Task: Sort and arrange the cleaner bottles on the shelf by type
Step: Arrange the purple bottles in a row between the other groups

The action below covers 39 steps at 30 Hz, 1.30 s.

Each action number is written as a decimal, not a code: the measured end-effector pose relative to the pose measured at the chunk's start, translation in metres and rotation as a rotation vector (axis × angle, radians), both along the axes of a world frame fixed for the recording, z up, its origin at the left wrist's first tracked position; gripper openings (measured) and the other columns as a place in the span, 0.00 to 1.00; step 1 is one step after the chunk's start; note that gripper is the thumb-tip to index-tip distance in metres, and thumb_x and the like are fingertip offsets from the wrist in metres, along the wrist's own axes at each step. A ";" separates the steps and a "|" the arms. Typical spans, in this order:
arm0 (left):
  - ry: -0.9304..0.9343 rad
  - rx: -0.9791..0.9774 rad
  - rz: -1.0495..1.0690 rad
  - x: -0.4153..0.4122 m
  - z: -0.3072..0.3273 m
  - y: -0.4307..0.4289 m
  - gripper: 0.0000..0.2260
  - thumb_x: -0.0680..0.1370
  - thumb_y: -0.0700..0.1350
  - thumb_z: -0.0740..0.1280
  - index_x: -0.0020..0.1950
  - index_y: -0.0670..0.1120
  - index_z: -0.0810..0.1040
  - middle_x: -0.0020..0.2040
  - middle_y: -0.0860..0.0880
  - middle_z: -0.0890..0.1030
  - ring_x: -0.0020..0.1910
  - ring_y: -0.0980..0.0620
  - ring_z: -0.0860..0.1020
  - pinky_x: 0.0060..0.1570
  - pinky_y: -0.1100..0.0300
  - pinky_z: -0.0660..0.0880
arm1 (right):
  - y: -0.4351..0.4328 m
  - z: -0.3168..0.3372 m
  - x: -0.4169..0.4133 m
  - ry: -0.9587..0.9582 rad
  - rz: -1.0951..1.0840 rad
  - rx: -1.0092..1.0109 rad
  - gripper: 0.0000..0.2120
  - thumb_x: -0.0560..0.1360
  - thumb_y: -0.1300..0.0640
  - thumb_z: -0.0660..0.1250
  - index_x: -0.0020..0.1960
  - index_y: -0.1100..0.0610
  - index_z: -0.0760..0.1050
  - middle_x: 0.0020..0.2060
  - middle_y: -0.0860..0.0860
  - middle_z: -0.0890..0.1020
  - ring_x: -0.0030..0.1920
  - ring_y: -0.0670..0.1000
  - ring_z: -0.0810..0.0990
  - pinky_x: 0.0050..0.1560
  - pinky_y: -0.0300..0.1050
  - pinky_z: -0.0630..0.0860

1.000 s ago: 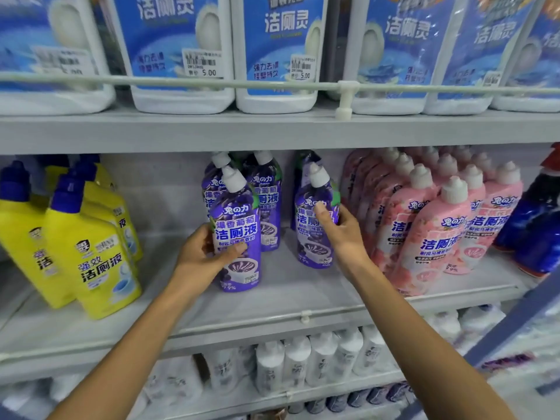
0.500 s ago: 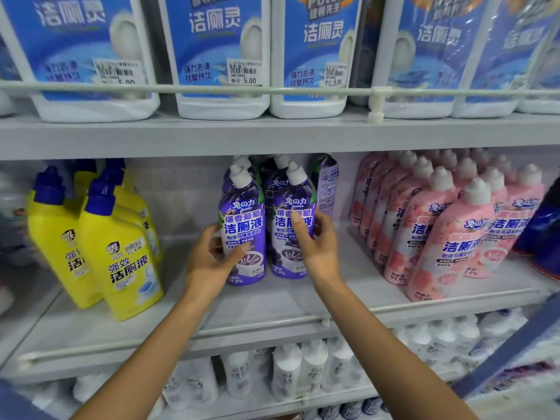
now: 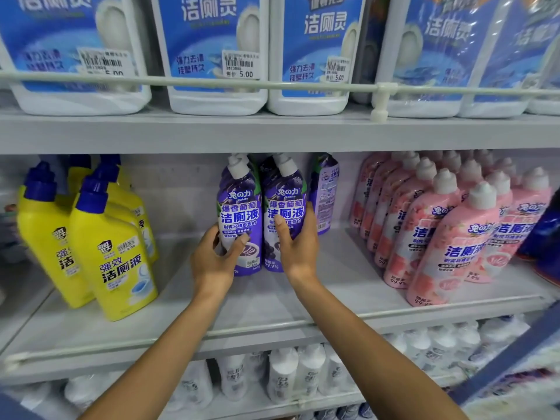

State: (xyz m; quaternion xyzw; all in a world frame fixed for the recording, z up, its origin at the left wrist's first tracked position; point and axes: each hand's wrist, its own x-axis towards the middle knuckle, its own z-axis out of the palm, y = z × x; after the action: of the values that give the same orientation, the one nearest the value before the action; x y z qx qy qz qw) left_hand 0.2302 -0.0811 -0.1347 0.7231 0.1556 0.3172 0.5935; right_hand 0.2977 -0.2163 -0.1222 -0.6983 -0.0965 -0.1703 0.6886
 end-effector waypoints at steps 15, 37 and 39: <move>0.068 0.048 -0.036 0.007 -0.011 0.013 0.19 0.75 0.56 0.75 0.62 0.49 0.80 0.54 0.53 0.86 0.48 0.59 0.84 0.42 0.64 0.79 | -0.048 0.057 0.094 0.125 -0.131 0.084 0.41 0.78 0.43 0.71 0.82 0.57 0.56 0.78 0.54 0.68 0.76 0.52 0.69 0.76 0.41 0.63; 0.055 -0.032 -0.057 0.007 -0.013 0.016 0.16 0.74 0.51 0.78 0.59 0.48 0.81 0.52 0.54 0.86 0.49 0.57 0.85 0.41 0.65 0.78 | -0.104 0.046 0.093 0.112 0.196 -0.267 0.22 0.72 0.59 0.73 0.64 0.58 0.73 0.49 0.54 0.83 0.47 0.50 0.83 0.48 0.45 0.81; 0.059 -0.030 -0.059 0.008 -0.013 0.017 0.16 0.74 0.51 0.78 0.59 0.48 0.81 0.52 0.53 0.86 0.49 0.57 0.85 0.41 0.65 0.78 | -0.113 0.044 0.071 0.113 0.273 -0.141 0.24 0.72 0.61 0.73 0.66 0.60 0.71 0.53 0.59 0.82 0.49 0.49 0.83 0.51 0.45 0.82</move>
State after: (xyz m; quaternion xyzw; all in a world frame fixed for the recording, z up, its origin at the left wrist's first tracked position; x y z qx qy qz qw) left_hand 0.2379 -0.0646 -0.1473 0.7276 0.1563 0.2757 0.6084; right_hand 0.3683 -0.3288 -0.0778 -0.7336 -0.1632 -0.0282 0.6591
